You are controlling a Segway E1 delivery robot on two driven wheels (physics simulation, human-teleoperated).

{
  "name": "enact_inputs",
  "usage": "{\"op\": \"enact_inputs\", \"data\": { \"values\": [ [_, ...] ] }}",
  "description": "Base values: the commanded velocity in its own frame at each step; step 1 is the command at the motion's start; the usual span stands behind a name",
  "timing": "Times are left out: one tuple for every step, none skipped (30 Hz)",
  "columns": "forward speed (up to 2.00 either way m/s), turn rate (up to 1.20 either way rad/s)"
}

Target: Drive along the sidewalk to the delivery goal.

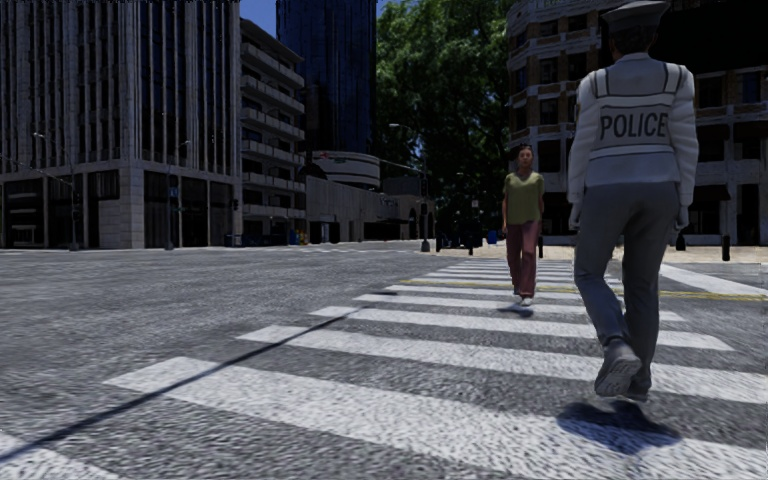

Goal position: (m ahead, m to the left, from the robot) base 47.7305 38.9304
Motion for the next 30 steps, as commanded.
{"op": "enact_inputs", "data": {
  "values": [
    [1.24, -0.58],
    [1.24, -0.58],
    [1.25, -0.58],
    [1.25, -0.58],
    [1.25, -0.58],
    [1.25, -0.58],
    [1.25, -0.58],
    [1.25, -0.58],
    [1.25, -0.52],
    [1.25, -0.52],
    [1.25, 0.0],
    [1.25, 0.0],
    [1.25, 0.25],
    [1.25, 0.49],
    [1.25, 0.49],
    [1.25, 0.68],
    [1.25, 0.83],
    [1.25, 0.98],
    [1.25, 1.2],
    [1.25, 1.2],
    [1.25, 1.2],
    [1.25, 1.2],
    [1.25, 1.2],
    [1.25, 1.2],
    [1.25, 1.2],
    [1.25, 1.2],
    [1.25, 1.2],
    [1.25, 1.2],
    [1.25, 1.2],
    [1.25, 1.2]
  ]
}}
